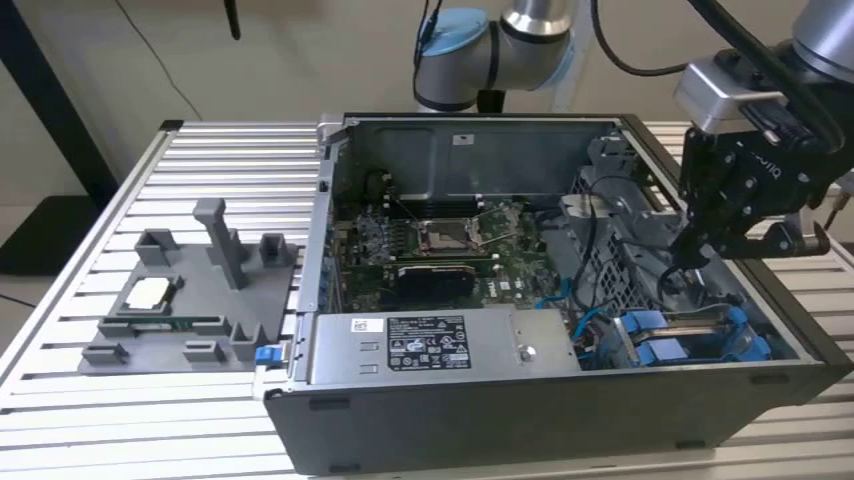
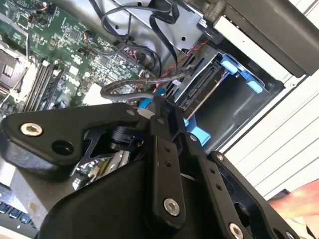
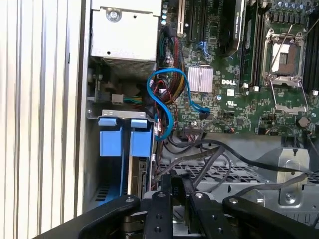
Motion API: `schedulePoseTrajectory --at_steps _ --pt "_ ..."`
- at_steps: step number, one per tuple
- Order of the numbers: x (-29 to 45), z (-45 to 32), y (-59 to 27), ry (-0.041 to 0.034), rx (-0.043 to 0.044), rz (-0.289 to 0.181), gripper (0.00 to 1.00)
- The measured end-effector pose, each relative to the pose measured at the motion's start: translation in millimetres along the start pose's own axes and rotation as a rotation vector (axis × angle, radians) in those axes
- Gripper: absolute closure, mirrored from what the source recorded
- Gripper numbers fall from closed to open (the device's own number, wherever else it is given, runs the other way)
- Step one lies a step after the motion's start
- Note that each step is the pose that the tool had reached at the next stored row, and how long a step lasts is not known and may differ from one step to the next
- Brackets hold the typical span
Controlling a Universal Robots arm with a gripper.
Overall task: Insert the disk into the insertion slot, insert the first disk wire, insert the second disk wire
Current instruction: 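Insert the first disk wire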
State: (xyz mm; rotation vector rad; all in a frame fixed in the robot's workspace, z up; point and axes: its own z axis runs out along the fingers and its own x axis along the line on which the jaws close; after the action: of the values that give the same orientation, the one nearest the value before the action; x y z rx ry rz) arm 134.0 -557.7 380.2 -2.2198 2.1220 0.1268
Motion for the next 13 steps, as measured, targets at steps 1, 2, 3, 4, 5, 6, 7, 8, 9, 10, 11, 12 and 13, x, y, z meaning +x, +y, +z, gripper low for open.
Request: schedulePoseTrajectory --at_steps 1,2,3,4,5,6,7,8,9,10,11,12,13 --pt "1.4 0.5 -0.4 0.0003 -0.0015 0.000 0.81" --pt "2.9 1.0 -0.8 0.0004 -0.0033 0.000 0.81" --pt "4.4 1.5 -1.4 0.0007 -0.0054 0.001 0.81" --pt "5.9 1.8 -2.1 0.0010 -0.0077 0.001 0.81" --pt "7.4 2.2 -2.7 0.0012 -0.0097 0.001 0.81" --pt "8.8 2.5 -3.3 0.0016 -0.0114 0.001 0.81" --pt "9.8 2.9 -3.8 0.0019 -0.0123 0.001 0.81" --pt "10.5 3.3 -4.2 0.0018 -0.0125 0.001 0.81" --pt "10.9 3.6 -4.5 0.0018 -0.0126 0.001 0.81" --pt "11.3 4.1 -4.8 0.0017 -0.0126 0.002 0.81" --pt "11.7 4.5 -5.1 0.0019 -0.0127 0.002 0.81" --pt "12.2 4.9 -5.5 0.0024 -0.0131 0.002 0.81" --pt "12.9 5.4 -6.0 0.0030 -0.0135 0.002 0.81"
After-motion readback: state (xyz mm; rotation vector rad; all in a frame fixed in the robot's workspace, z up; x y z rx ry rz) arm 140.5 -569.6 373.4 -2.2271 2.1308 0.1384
